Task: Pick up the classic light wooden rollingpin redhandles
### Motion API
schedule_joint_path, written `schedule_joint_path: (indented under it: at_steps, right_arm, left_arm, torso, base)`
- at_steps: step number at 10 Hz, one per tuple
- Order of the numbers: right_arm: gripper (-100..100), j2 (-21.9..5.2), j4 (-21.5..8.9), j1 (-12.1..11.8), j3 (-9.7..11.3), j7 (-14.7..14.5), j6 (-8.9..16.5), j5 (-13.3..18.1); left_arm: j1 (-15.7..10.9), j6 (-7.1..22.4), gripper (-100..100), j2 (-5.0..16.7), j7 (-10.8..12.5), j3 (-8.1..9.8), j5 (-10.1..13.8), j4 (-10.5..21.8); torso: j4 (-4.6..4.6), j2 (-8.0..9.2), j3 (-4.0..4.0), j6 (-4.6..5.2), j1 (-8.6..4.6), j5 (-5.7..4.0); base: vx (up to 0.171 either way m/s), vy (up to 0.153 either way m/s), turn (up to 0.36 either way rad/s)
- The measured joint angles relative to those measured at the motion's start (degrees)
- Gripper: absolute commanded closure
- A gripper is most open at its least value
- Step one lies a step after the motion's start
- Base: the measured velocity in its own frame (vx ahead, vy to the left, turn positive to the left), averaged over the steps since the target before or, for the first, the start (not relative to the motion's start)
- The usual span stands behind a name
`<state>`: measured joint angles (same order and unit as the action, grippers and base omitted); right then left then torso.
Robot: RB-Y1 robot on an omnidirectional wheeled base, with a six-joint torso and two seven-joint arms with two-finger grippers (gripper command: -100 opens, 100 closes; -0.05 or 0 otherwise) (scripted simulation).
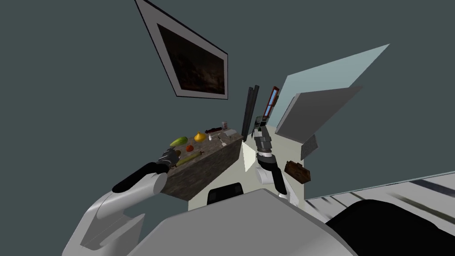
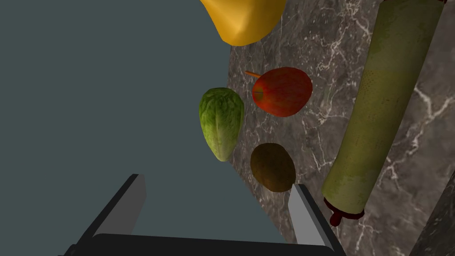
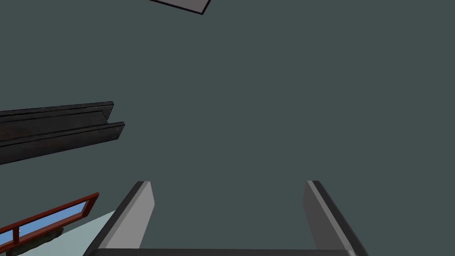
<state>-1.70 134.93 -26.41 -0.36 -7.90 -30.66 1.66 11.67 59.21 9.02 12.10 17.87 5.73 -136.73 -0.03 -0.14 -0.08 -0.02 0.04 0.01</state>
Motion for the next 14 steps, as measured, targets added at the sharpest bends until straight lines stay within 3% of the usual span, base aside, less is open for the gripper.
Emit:
schedule_joint_path:
  at_steps: [3,10,14]
  right_arm:
    - [0,0.0,0.0,0.0,0.0,0.0,0.0,0.0]
    - [0,0.0,0.0,0.0,0.0,0.0,0.0,0.0]
    - [0,0.0,0.0,0.0,0.0,0.0,0.0,0.0]
  left_arm:
    - [-0.77,4.24,-100,-0.29,0.24,0.49,-0.86,0.89]
    - [0.96,14.27,-100,-0.98,0.42,3.17,-1.06,2.75]
    - [1.01,20.77,-100,-1.85,0.71,3.78,-2.21,2.89]
  torso:
    - [0.0,0.02,0.01,0.0,-0.01,0.0]
    - [-0.01,-0.04,-0.02,0.0,0.02,0.0]
    - [0.0,-0.01,-0.01,0.0,-0.02,-0.01]
  base:
    - [0.034,0.005,-0.131]
    - [0.044,0.013,-0.094]
    - [0.047,0.016,-0.119]
